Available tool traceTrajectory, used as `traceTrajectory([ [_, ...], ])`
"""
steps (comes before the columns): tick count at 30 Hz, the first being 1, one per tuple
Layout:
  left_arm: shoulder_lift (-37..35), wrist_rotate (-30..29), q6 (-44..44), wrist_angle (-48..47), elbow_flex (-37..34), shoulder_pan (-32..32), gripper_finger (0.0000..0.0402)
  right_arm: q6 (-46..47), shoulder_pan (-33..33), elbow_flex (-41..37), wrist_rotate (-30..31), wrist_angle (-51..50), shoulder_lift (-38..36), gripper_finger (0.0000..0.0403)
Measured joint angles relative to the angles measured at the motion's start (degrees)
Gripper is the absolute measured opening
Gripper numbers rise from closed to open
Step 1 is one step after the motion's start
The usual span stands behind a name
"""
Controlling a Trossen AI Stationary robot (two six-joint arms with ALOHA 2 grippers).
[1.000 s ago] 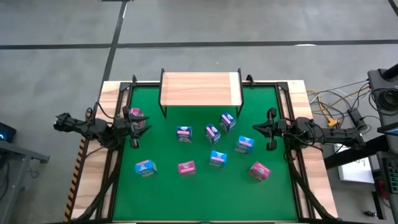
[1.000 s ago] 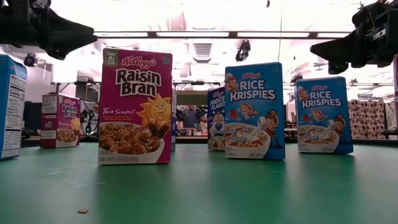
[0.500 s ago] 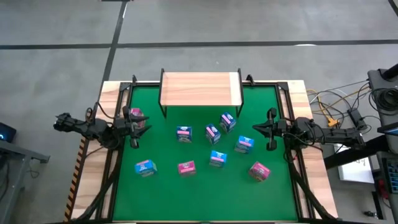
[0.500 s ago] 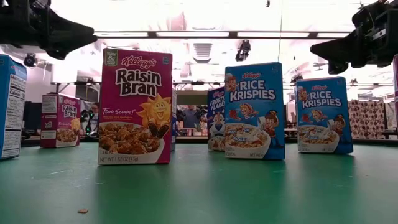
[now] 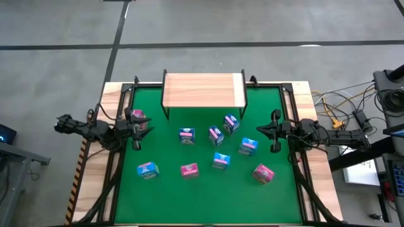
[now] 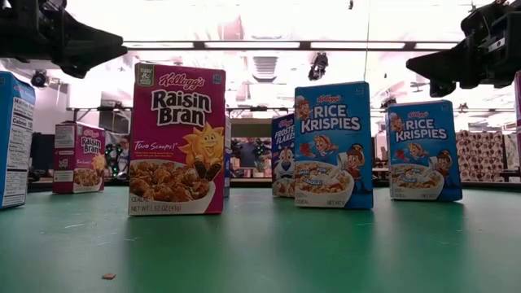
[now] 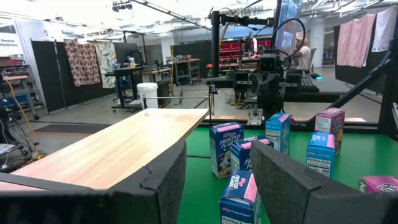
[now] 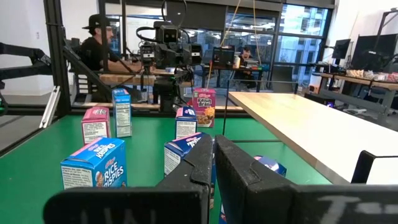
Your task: Stack cereal on shelf
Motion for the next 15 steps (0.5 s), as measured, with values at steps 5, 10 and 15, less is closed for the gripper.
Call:
traceTrajectory([
  [5, -0.02, 0.0, -0.02, 0.0, 0.02, 0.0, 0.0162, 1.19, 0.01, 0.0, -0.01, 0.01, -0.02, 0.0009],
  [10, -0.01, -0.01, -0.02, 0.09, 0.01, 0.01, 0.0162, 17.88, 0.0, -0.01, -0.08, 0.1, -0.01, 0.0009],
  [15, -0.02, 0.04, -6.99, 6.04, 0.02, 0.02, 0.0162, 20.02, 0.0, 0.0, 0.88, 0.2, 0.01, 0.0009],
])
